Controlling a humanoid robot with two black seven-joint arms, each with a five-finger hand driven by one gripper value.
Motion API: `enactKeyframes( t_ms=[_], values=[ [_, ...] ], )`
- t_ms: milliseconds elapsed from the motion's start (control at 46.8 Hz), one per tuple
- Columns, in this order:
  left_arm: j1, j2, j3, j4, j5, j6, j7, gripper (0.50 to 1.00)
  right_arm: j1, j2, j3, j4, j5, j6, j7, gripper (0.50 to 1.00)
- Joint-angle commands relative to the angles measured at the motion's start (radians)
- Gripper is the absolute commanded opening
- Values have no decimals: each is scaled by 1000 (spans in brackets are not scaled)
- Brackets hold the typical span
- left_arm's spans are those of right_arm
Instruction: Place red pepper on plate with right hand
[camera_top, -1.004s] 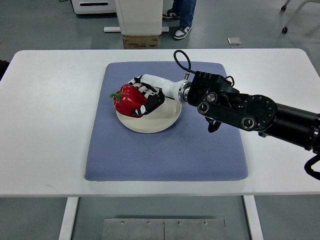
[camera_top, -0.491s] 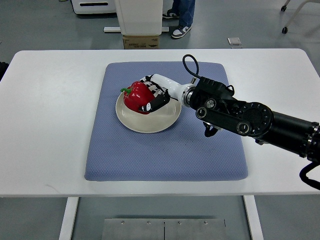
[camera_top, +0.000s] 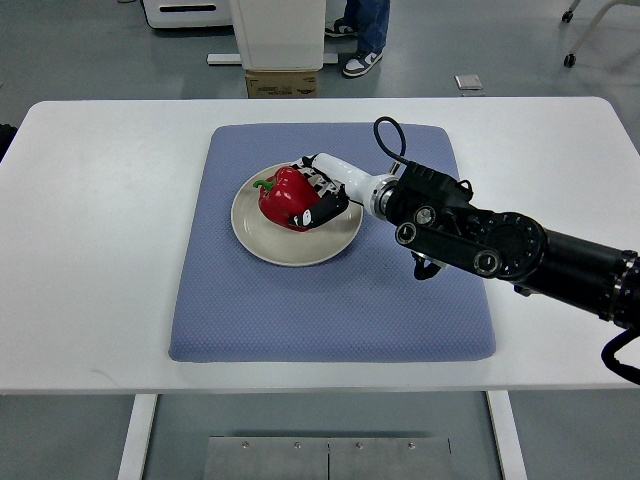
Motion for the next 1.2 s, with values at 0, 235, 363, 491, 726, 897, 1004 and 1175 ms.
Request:
enactKeyframes(
  t_ms=[0, 235, 363, 491, 726, 897, 1004, 1175],
  values=[
    [0, 0, 0, 0, 0, 0, -1, 1000, 0, 0, 1, 0, 0, 2, 0, 851],
    [0, 0, 0, 0, 0, 0, -1, 1000, 0, 0, 1, 2, 2, 2, 12, 987],
    [0, 0, 0, 0, 0, 0, -1, 1000, 1, 0, 6, 2, 3, 5, 14, 998],
    [0, 0, 0, 0, 0, 0, -1, 1000, 4, -27, 12, 5, 5, 11, 14, 998],
    [0, 0, 0, 0, 0, 0, -1, 1000, 8, -101, 171, 8, 49, 15, 8, 998],
    [0, 0, 0, 0, 0, 0, 1, 1000, -32, -155, 300, 8, 85, 15, 6, 998],
    [0, 0, 0, 0, 0, 0, 1, 1000, -68, -179, 374, 8, 92, 14, 6, 998],
    [0, 0, 0, 0, 0, 0, 1, 1000, -147, -205, 494, 6, 115, 14, 8, 998]
  ],
)
